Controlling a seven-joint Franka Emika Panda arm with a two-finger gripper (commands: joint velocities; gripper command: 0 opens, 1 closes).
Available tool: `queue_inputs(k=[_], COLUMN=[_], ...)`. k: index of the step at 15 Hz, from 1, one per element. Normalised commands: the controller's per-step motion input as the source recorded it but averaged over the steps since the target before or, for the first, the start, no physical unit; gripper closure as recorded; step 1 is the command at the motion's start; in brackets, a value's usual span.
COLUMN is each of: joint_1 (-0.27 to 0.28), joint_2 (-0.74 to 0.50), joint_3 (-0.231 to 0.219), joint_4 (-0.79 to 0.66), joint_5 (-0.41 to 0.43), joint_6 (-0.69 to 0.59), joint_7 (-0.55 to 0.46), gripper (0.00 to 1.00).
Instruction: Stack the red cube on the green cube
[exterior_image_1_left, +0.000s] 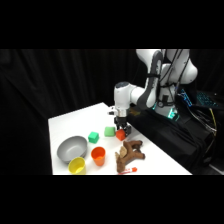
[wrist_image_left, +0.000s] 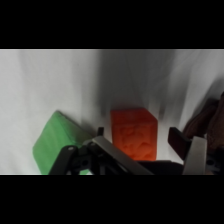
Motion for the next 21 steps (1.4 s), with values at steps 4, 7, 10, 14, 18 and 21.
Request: queue_inputs(k=[4,7,10,14,18,21], joint_1=[-0.043,0.001,0.034,0.067,0.198,0.372], joint_2=[0.05,0.02,0.0,0.0,-0.07,-0.4], joint_3=[0.095,0.02,-0.055,-0.115,-0.247,-0.386], joint_4=[-0.05,-0.06,-0.07,-0.06,-0.09,-0.18], joint_5=[0.06,-0.009,-0.06,-0.103,-0.195,-0.285], joint_6=[0.29,0.27,0.25,0.2,0.11,-0.24], joint_7=[0.03,0.08,0.1,0.11,0.17,0.3], gripper=[0.0,0.17,0.4,0.68,0.73,0.73])
